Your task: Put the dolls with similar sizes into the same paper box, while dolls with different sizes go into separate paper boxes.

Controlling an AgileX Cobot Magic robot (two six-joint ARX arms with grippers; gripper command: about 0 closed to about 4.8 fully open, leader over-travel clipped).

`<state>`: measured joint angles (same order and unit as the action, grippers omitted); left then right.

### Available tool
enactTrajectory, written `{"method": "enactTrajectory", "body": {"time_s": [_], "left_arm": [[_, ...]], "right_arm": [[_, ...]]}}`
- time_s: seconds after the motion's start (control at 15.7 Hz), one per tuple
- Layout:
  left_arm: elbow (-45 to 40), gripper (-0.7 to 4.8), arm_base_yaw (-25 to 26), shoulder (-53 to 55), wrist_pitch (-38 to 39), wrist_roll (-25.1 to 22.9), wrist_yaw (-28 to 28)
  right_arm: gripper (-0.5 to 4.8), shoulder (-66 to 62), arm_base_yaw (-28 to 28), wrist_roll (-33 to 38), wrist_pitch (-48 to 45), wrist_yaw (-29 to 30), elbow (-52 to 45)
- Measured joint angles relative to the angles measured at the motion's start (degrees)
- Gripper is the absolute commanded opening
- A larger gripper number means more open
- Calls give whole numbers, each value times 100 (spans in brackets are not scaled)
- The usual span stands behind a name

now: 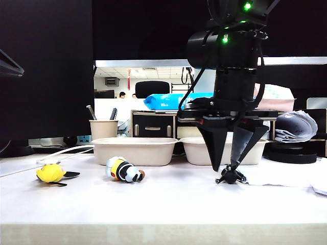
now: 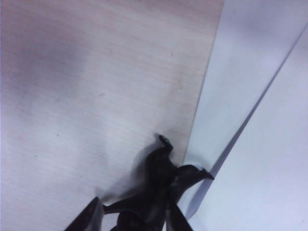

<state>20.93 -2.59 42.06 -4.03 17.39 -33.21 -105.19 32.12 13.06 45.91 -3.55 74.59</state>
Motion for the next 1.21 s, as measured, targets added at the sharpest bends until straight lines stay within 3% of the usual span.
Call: {"method": "enactTrajectory", "body": {"time_s": [0.19,0.45,1.21], "left_arm": [[0,18,0,0,0,0,0],[0,18,0,0,0,0,0],[0,18,0,0,17,0,-24]], "right_arm": [[235,20,9,0,31,-197,-13],[234,109,-48,2,284,-555,-114],[232,162,-116,26,-179,-678,-94]]}}
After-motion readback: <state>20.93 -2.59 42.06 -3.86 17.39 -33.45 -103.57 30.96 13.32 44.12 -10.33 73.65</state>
